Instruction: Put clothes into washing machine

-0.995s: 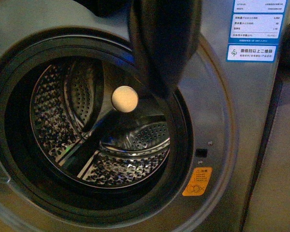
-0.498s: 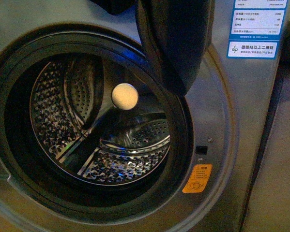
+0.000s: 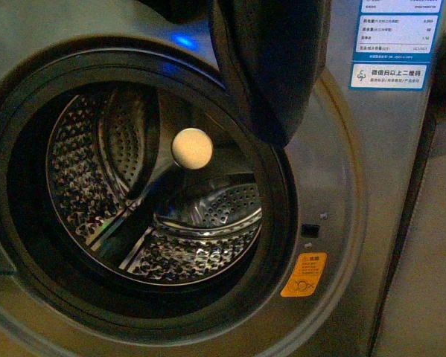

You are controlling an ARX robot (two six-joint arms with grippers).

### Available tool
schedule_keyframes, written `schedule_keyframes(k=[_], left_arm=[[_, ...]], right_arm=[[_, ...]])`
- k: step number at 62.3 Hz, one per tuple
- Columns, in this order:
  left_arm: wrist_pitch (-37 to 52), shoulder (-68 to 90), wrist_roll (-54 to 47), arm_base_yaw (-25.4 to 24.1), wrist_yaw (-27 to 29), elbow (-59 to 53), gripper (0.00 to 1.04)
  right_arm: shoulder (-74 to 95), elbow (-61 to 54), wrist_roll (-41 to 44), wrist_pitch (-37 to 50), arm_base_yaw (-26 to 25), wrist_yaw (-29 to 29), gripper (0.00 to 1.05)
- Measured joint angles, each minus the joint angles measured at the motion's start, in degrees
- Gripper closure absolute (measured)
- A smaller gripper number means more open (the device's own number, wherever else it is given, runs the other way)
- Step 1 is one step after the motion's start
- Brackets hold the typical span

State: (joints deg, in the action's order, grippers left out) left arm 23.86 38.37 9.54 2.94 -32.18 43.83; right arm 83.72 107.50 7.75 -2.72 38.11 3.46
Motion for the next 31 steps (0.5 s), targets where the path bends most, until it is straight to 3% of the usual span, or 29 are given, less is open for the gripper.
schedule_keyframes(k=[19,31], left_arm=[[-2.0,8.6,1.1,9.9,-0.9,8.6,0.07],[-3.8,13.7,0.6,14.0,2.1,12.0,0.07]], right_arm=[[0.0,0.0,0.0,0.0,0.0,0.0,0.91],[0.0,0.0,0.0,0.0,0.0,0.0,0.91]])
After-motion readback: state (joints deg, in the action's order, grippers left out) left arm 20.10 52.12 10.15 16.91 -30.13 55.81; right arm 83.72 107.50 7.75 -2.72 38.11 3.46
